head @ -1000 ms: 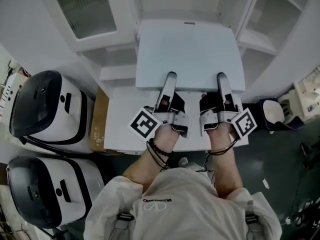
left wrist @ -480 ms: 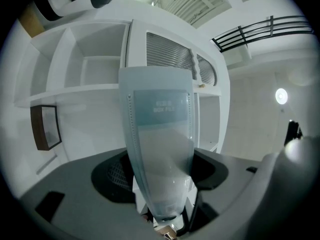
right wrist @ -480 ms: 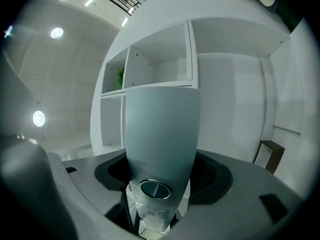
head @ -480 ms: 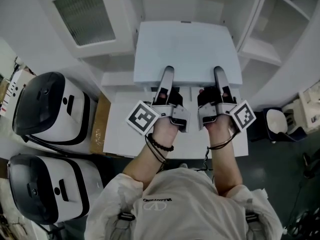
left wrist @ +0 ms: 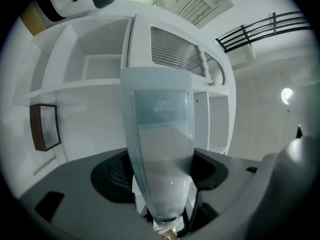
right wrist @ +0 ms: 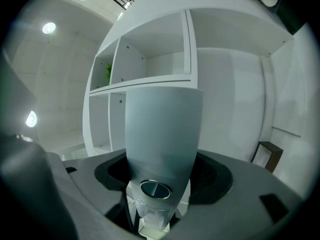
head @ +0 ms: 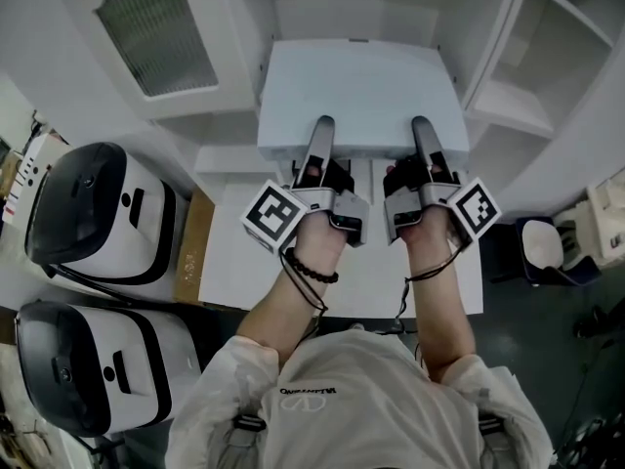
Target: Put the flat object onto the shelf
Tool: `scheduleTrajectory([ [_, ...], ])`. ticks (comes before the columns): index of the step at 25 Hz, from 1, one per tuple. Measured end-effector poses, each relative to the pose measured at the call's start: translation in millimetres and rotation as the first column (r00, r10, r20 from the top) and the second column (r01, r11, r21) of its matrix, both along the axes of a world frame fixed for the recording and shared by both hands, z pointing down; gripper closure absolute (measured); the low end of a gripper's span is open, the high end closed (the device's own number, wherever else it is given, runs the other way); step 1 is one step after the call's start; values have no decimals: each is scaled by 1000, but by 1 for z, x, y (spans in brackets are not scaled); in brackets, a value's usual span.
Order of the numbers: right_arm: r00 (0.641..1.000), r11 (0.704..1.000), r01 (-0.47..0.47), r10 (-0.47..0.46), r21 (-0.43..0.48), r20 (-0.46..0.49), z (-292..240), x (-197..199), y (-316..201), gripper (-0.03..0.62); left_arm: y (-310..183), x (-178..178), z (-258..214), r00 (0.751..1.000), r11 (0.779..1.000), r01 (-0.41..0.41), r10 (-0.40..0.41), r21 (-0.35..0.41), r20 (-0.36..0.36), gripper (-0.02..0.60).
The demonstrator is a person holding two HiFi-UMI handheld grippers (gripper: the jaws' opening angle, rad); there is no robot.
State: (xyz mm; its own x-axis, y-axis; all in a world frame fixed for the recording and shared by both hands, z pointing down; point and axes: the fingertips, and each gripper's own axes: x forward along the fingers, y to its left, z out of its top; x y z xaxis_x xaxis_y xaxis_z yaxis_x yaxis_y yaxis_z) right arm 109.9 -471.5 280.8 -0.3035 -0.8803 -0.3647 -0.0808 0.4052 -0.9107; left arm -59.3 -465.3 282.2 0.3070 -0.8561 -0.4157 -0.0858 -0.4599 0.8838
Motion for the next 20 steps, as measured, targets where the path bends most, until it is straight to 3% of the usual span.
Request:
scheduleTrajectory([
  [20,1000,998,22,-22,-61,2,-11,2,-66,269,-64,1,-10,999,998,37,-36,-52,22,275],
])
